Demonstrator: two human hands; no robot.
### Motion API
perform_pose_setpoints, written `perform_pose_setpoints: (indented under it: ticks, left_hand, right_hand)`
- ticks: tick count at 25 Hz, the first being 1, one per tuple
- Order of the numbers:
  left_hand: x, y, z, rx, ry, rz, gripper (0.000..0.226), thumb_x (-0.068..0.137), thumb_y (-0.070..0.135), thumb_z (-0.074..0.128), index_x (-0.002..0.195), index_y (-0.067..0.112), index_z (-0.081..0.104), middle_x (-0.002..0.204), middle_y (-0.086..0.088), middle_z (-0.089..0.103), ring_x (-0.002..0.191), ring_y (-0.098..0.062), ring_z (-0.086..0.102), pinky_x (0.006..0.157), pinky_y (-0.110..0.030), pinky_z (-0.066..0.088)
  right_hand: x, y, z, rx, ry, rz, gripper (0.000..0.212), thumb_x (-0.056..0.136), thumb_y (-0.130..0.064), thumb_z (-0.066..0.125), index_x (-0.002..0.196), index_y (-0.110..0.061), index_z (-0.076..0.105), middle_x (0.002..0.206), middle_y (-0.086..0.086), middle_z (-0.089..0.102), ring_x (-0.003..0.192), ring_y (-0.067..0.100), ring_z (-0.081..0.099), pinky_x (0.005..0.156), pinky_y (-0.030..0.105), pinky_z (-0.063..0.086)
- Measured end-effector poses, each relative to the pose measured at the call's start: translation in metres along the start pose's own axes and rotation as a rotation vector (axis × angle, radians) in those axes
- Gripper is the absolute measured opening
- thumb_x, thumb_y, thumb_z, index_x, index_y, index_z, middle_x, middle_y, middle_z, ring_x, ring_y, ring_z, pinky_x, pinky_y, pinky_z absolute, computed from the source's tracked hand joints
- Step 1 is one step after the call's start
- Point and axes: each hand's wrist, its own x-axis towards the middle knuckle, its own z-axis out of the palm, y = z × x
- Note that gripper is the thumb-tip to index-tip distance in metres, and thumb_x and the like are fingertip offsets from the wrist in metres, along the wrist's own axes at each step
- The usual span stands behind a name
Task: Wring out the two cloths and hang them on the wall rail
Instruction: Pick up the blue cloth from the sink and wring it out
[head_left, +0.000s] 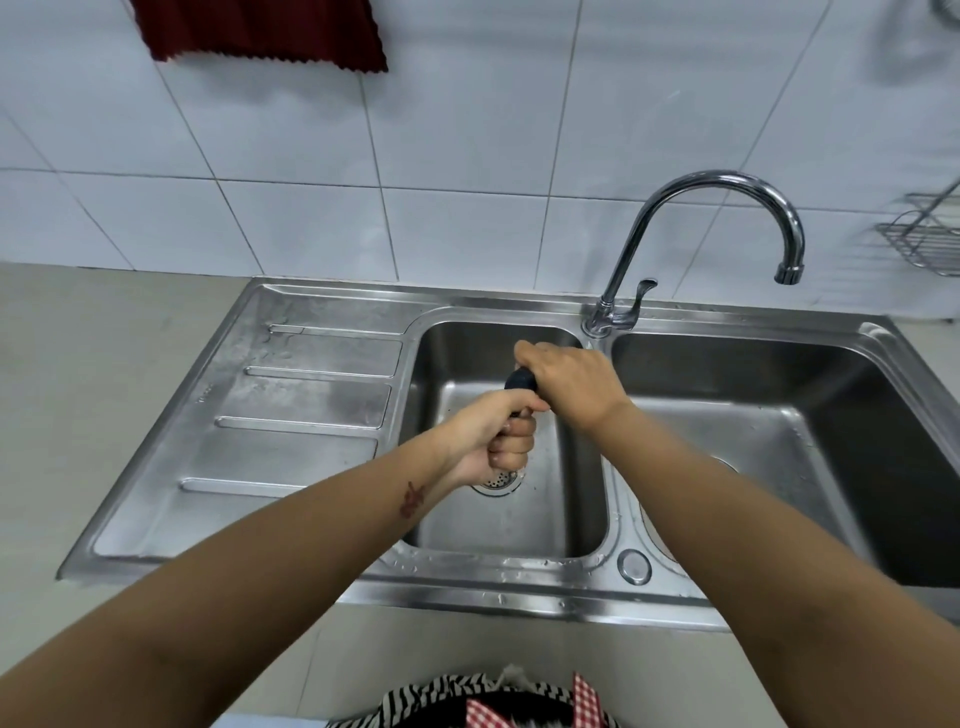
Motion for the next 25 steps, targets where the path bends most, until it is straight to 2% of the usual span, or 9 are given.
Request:
perform_pose_setpoints:
  ticks: [2, 5, 9, 14, 17, 19, 21, 23, 25]
  left_hand:
    - [0.005, 0.006, -0.010, 0.263, 0.076, 0.090, 0.011, 0.088, 0.015, 0.059, 0.082, 0.011, 0.051, 0.048, 0.006, 0.031, 0.036, -0.008, 0.024, 0.034, -0.019, 0.018]
    - [0.017, 0.018, -0.040, 1.121, 0.267, 0.187, 0.037, 0.085, 0.023, 0.067, 0.113, 0.006, 0.048, 0.089, -0.008, 0.059, 0.077, -0.021, 0.061, 0.064, -0.032, 0.049]
    - [0.022, 0.027, -0.063, 1.713, 0.454, 0.423, 0.037, 0.091, 0.021, 0.059, 0.122, 0.010, 0.044, 0.118, -0.016, 0.051, 0.108, -0.035, 0.053, 0.087, -0.046, 0.047]
    - [0.013, 0.045, -0.072, 1.917, 0.490, 0.758, 0.029, 0.086, 0.015, 0.060, 0.114, 0.005, 0.056, 0.116, -0.016, 0.054, 0.094, -0.038, 0.057, 0.075, -0.046, 0.046]
    - [0.011, 0.056, -0.070, 1.954, 0.435, 0.925, 0.033, 0.070, 0.009, 0.069, 0.101, 0.002, 0.060, 0.108, -0.017, 0.061, 0.086, -0.040, 0.059, 0.068, -0.047, 0.050]
    - [0.007, 0.062, -0.065, 1.928, 0.399, 0.953, 0.036, 0.065, 0.007, 0.068, 0.098, 0.004, 0.057, 0.104, -0.016, 0.062, 0.086, -0.038, 0.057, 0.066, -0.044, 0.049]
    - [0.004, 0.068, -0.061, 1.859, 0.417, 0.947, 0.033, 0.069, 0.004, 0.064, 0.101, 0.004, 0.053, 0.100, -0.015, 0.060, 0.088, -0.036, 0.055, 0.064, -0.037, 0.041]
    - [0.001, 0.074, -0.058, 1.845, 0.453, 0.935, 0.035, 0.074, 0.001, 0.060, 0.108, 0.003, 0.052, 0.100, -0.016, 0.058, 0.088, -0.035, 0.055, 0.063, -0.035, 0.034]
    - [-0.002, 0.080, -0.057, 1.895, 0.420, 0.943, 0.035, 0.074, 0.001, 0.059, 0.109, 0.006, 0.052, 0.097, -0.015, 0.056, 0.085, -0.034, 0.055, 0.059, -0.035, 0.032]
  right_hand:
    - [0.003, 0.001, 0.004, 0.057, -0.123, 0.099, 0.020, 0.086, -0.020, 0.057, 0.100, -0.015, 0.044, 0.092, 0.007, 0.062, 0.079, 0.032, 0.063, 0.056, 0.032, 0.035]
    - [0.010, 0.001, 0.013, 0.363, -0.432, 0.364, 0.032, 0.084, -0.031, 0.066, 0.100, -0.017, 0.042, 0.094, 0.009, 0.060, 0.084, 0.031, 0.060, 0.062, 0.032, 0.040]
    - [0.010, -0.001, 0.003, 1.220, -0.858, 0.609, 0.029, 0.087, -0.041, 0.065, 0.094, -0.017, 0.051, 0.073, 0.001, 0.041, 0.060, 0.013, 0.042, 0.056, 0.025, 0.042]
    - [0.004, 0.007, -0.013, 1.606, -0.855, 0.718, 0.032, 0.098, -0.025, 0.050, 0.122, -0.003, 0.055, 0.100, 0.013, 0.062, 0.083, 0.023, 0.065, 0.094, 0.043, 0.052]
    - [0.003, 0.001, -0.020, 1.757, -0.817, 0.652, 0.014, 0.093, -0.023, 0.057, 0.102, -0.013, 0.059, 0.096, 0.010, 0.065, 0.083, 0.023, 0.069, 0.095, 0.050, 0.051]
    - [0.003, -0.007, -0.023, 1.957, -0.760, 0.705, 0.008, 0.089, -0.019, 0.058, 0.096, -0.015, 0.058, 0.089, 0.009, 0.066, 0.081, 0.026, 0.069, 0.085, 0.050, 0.056]
    - [0.004, -0.015, -0.025, 2.060, -0.740, 0.726, 0.008, 0.090, -0.018, 0.052, 0.095, -0.013, 0.056, 0.077, 0.005, 0.067, 0.061, 0.017, 0.067, 0.058, 0.031, 0.060]
    - [0.006, -0.021, -0.024, 2.090, -0.832, 0.681, 0.008, 0.088, -0.018, 0.051, 0.085, -0.012, 0.051, 0.057, -0.003, 0.053, 0.037, 0.004, 0.048, 0.033, 0.014, 0.040]
    - [0.010, -0.022, -0.023, 2.031, -0.985, 0.626, 0.010, 0.083, -0.017, 0.059, 0.081, -0.012, 0.050, 0.053, -0.006, 0.034, 0.031, 0.000, 0.031, 0.028, 0.011, 0.023]
